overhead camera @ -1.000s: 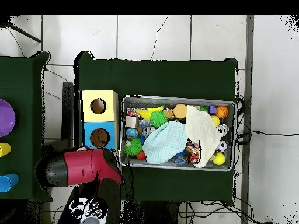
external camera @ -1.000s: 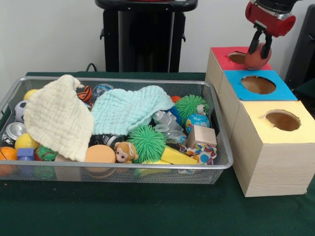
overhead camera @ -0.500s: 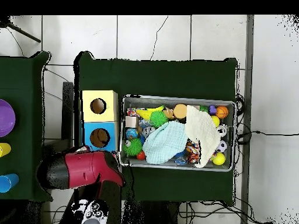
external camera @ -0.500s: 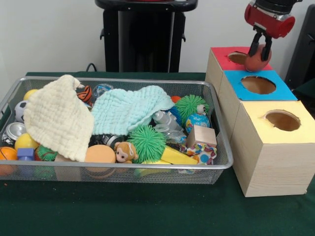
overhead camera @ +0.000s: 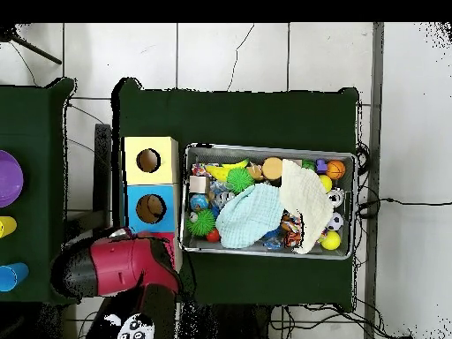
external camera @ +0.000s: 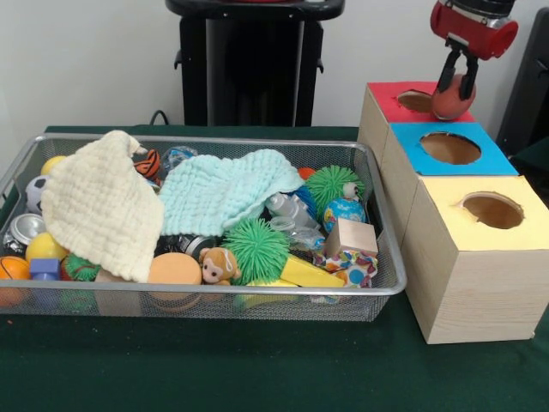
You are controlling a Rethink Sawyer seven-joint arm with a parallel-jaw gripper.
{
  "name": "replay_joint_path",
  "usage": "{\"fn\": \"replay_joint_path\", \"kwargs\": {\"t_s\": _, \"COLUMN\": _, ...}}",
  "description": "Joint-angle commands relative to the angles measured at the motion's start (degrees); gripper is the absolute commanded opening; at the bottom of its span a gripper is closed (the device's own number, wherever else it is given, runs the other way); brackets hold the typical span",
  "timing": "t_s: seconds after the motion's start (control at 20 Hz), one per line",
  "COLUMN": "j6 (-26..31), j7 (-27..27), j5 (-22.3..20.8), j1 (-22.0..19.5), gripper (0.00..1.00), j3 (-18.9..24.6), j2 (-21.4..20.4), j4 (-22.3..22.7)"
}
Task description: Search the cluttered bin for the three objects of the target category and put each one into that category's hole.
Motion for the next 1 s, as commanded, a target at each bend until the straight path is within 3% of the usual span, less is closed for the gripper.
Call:
{"fn": "replay_joint_path", "kwargs": {"t_s": 0.05, "j6": -4.2, "j7": 6.9, "j5": 1.2, "j1": 0.8, "gripper": 0.0, "j3": 1.2, "j2": 1.4, "j4": 6.7}}
{"fn": "replay_joint_path", "kwargs": {"t_s": 1.0, "j6": -5.3, "j7": 4.2, "j5": 0.6, "j1": 0.1, "gripper": 0.0, "j3": 1.3, "j2": -2.7, "j4": 11.7}}
